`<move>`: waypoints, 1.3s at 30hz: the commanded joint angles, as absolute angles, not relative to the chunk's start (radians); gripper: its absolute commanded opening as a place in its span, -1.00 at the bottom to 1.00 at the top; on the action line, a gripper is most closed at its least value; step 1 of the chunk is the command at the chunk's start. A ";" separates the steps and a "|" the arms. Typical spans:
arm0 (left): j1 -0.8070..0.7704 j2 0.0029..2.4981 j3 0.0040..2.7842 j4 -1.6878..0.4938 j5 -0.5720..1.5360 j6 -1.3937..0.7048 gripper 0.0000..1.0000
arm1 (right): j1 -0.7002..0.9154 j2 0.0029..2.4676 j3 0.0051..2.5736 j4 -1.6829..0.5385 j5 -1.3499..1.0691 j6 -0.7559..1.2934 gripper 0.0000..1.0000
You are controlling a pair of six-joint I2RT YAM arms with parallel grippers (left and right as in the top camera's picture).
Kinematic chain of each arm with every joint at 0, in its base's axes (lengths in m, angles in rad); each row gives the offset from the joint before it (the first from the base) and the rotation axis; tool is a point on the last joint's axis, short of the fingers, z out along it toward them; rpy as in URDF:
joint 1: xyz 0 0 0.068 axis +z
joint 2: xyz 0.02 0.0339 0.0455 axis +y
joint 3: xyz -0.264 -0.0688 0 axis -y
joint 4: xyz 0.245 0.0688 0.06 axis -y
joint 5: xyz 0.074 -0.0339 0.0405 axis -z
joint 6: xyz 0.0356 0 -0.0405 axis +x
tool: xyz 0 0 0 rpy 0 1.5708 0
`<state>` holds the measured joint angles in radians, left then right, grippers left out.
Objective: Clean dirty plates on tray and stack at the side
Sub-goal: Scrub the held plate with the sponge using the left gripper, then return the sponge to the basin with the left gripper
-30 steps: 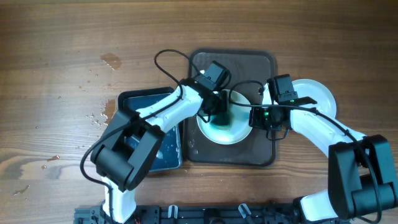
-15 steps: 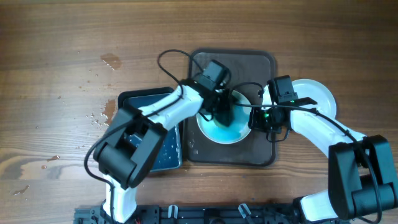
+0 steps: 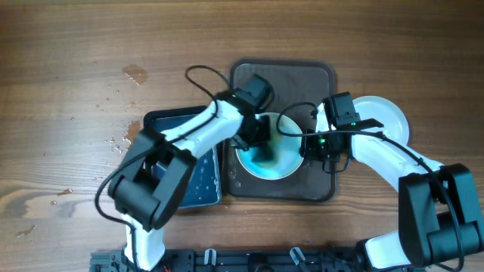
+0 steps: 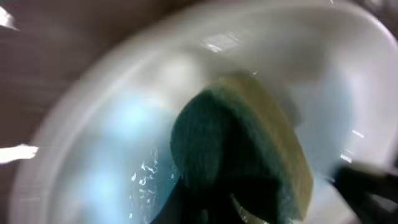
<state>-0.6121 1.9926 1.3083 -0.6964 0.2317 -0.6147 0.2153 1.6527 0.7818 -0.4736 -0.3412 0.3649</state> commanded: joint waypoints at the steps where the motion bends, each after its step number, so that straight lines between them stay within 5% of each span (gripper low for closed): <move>1: -0.569 1.951 1.278 -0.748 -0.157 -0.580 -0.92 | 0.212 1.675 0.746 -0.492 -0.283 0.342 -0.91; 15: -0.496 1.589 1.278 -0.842 0.248 -0.557 -0.92 | 0.212 1.675 0.746 -0.493 -0.287 0.340 -0.91; 22: -0.219 1.433 1.242 -1.134 -0.048 -0.554 -0.92 | 0.212 1.676 0.746 -0.437 -0.263 0.341 -0.91; 30: -0.170 1.463 0.855 -0.797 -0.019 -0.565 -0.91 | 0.212 1.676 0.746 -0.386 -0.223 0.340 -0.91; 36: -0.170 1.399 0.942 -0.913 0.010 -0.554 0.14 | 0.212 1.606 0.810 -0.542 -0.245 0.307 -0.91; 37: -0.170 1.375 0.974 -0.942 0.010 -0.554 0.47 | 0.213 1.577 0.837 -0.592 -0.245 0.290 -0.91; 39: -0.170 1.325 1.034 -0.991 0.010 -0.554 0.68 | 0.218 1.530 0.897 -0.698 -0.244 0.248 -0.91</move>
<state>-0.1761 1.4220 0.9276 -0.9531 0.0051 -0.5625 0.2169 1.6123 0.8104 -0.6159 -0.2783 0.3237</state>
